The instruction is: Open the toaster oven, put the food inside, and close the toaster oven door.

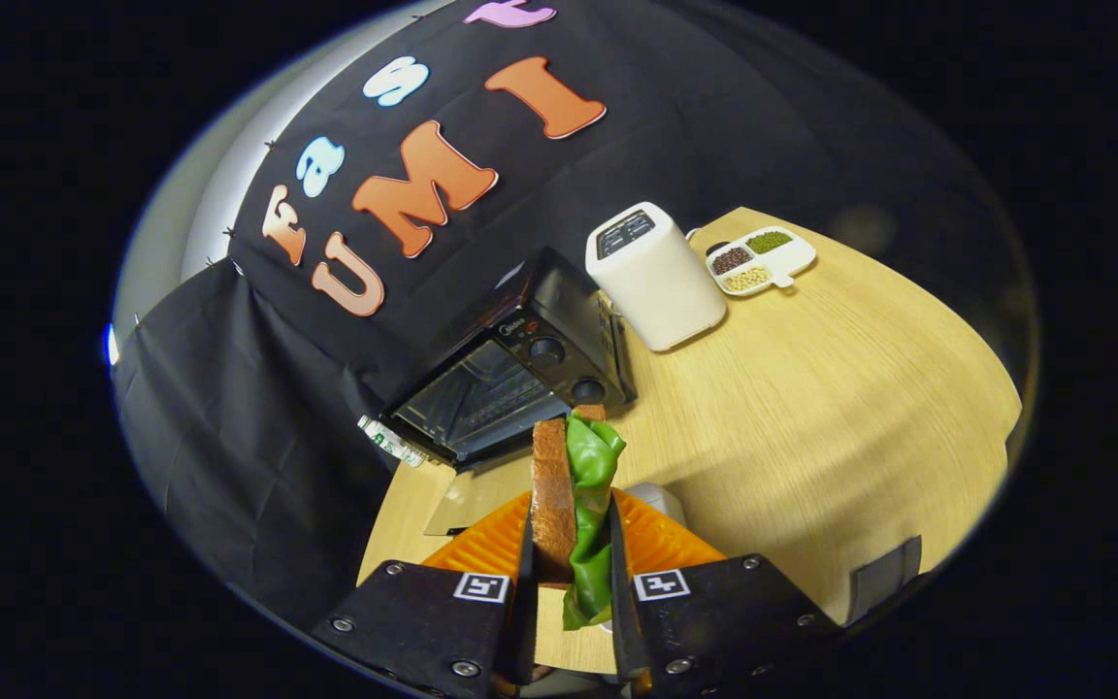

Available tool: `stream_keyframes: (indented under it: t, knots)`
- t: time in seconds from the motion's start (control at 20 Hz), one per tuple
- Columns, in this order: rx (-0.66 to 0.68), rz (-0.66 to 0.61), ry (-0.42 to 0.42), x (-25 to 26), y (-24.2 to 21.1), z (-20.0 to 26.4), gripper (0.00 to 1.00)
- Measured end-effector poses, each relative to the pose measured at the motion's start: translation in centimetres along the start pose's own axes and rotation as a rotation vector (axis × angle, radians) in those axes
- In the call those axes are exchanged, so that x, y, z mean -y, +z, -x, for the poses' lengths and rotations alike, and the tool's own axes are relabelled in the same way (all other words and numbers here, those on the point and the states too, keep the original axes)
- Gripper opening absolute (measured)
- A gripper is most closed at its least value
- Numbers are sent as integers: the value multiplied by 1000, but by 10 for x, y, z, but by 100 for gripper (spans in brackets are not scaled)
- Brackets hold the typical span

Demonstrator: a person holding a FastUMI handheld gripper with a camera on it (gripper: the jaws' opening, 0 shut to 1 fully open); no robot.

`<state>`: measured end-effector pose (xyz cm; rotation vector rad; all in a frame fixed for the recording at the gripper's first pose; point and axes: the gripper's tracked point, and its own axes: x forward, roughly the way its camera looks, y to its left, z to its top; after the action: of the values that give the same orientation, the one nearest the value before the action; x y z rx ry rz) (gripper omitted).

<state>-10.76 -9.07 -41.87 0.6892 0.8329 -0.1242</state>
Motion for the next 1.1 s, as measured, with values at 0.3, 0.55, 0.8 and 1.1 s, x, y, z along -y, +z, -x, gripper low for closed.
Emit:
stream_keyframes:
  t: [0.3,0.55,0.8,1.1]
  knots:
    - [47,-10,73,-61,1,-39,32]
    - [58,-51,154,-113,-2,-90,32]
    - [44,-157,196,-136,-12,-148,32]
    - [133,-241,165,-137,-5,-197,32]
